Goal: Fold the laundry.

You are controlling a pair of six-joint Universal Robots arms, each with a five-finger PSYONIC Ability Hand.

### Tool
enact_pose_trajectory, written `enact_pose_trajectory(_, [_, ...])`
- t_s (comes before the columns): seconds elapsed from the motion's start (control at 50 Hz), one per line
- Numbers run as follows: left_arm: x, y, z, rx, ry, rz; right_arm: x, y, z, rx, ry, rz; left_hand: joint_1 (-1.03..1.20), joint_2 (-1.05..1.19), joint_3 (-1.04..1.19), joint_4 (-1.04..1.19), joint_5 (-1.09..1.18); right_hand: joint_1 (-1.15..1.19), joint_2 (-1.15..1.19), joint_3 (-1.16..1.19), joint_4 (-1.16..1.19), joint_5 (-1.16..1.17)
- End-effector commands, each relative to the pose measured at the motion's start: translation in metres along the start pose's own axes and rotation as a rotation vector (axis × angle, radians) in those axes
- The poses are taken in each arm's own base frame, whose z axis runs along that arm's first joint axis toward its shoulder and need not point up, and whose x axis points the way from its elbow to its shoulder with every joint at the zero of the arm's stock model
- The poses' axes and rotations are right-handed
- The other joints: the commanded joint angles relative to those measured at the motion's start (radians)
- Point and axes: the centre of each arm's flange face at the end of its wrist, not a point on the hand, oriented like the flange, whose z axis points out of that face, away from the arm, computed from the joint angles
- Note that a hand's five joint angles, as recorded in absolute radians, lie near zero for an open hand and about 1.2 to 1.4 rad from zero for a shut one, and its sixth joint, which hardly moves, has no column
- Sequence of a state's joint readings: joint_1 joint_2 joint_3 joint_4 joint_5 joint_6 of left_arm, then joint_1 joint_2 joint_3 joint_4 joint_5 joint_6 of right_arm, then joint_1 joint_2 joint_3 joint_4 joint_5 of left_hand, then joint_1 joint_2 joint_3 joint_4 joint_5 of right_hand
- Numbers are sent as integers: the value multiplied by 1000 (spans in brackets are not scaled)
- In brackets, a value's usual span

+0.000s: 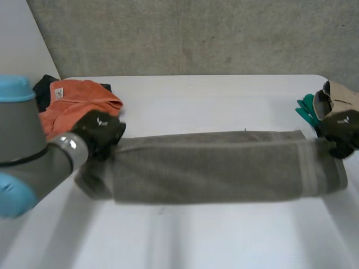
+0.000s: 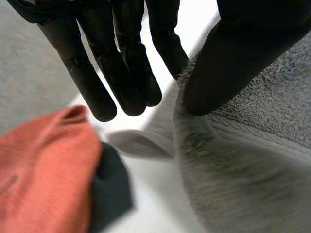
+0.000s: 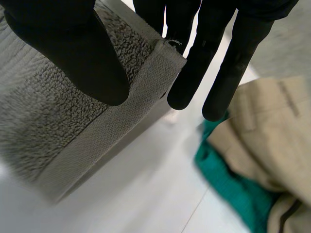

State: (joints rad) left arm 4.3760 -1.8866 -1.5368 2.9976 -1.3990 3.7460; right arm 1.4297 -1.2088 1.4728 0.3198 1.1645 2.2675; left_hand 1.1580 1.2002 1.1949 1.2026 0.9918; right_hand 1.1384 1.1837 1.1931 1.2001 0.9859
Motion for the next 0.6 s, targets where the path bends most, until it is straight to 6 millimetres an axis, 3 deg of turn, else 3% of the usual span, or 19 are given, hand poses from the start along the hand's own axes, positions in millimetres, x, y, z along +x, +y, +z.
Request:
enact_pose_trajectory(0.02, [-22, -8, 68, 71, -85, 19, -4, -22, 48, 174, 146, 41, 238, 196, 201, 194, 230, 258, 213, 203, 196, 236])
enact_pose_trajectory(0.28, [-27, -1, 132, 187, -137, 47, -19, -29, 103, 257, 308, 15, 238, 196, 201, 194, 230, 258, 213, 203, 196, 236])
enact_pose_trajectory(0.4, [-22, 1, 148, 250, -149, 52, -21, -27, 116, 257, 358, 17, 238, 196, 201, 194, 230, 258, 213, 203, 196, 236])
enact_pose_trajectory(0.42, [-22, -1, 149, 258, -153, 53, -20, -26, 118, 253, 368, 20, 125, 83, 88, 81, 117, 258, 213, 203, 196, 236])
enact_pose_trajectory(0.44, [-21, -3, 149, 266, -154, 52, -19, -27, 119, 244, 387, 28, -466, -508, -503, -511, -474, -309, -355, -364, -371, -331])
enact_pose_trajectory(0.46, [-21, -4, 148, 269, -158, 51, -19, -26, 118, 237, 394, 33, -777, -819, -814, -822, -785, -957, -1003, -1012, -1019, -979])
enact_pose_trajectory(0.48, [-21, -6, 146, 269, -163, 48, -20, -27, 118, 232, 395, 37, -983, -1026, -1020, -1028, -992, -964, -1009, -1019, -1026, -986])
enact_pose_trajectory(0.6, [-36, -29, 115, 293, -231, -3, -13, -40, 97, 261, 388, 105, -983, -1026, -1020, -1028, -992, -964, -1009, -1019, -1026, -986])
